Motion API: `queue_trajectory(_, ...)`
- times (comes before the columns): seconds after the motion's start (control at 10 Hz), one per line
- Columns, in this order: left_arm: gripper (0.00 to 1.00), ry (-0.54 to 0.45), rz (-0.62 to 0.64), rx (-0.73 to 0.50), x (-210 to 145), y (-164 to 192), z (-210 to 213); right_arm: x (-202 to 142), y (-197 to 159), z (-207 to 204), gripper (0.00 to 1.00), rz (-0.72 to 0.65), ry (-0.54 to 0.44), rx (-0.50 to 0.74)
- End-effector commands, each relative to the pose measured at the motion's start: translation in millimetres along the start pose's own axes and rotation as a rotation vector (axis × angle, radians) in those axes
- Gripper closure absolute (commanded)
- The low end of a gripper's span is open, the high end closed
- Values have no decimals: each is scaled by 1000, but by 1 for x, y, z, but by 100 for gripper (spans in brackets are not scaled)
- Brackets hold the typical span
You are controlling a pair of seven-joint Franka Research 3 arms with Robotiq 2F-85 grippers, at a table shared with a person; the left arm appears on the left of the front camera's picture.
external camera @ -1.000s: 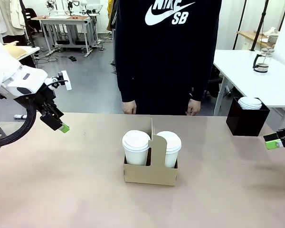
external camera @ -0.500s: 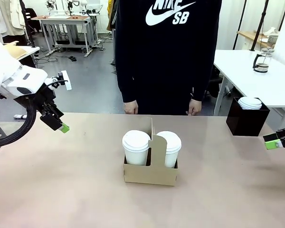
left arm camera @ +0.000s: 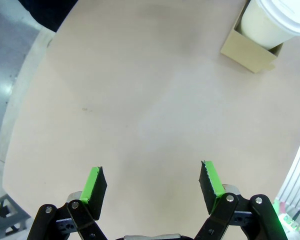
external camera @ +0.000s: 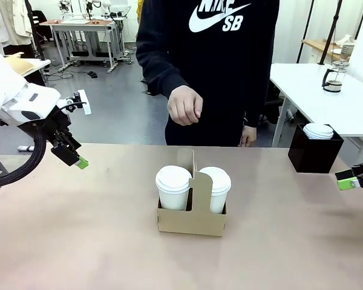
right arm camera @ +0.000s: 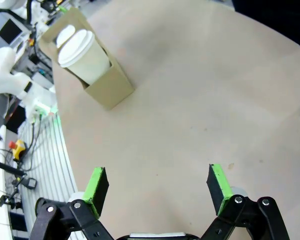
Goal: Pour a drink into a cup and package it in a carrier.
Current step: Insert the held 600 ml Paper Cup into the Cup Carrier.
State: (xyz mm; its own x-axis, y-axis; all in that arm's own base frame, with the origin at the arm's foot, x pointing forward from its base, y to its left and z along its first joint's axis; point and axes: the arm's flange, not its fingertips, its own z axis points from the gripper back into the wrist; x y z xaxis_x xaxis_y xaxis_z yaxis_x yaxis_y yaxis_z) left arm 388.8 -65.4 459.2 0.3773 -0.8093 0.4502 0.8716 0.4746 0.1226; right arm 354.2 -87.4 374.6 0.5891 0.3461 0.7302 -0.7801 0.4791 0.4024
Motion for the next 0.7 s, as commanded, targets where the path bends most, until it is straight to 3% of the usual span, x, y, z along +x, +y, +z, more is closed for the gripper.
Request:
queue_trajectory(0.0, 6, -4, 11, -5, -1, -1, 1, -1, -2, -1, 0, 9, -10, -1)
queue_trajectory(0.6, 6, -4, 11, -5, -1, -1, 1, -1, -2, -1, 0, 9, -10, -1)
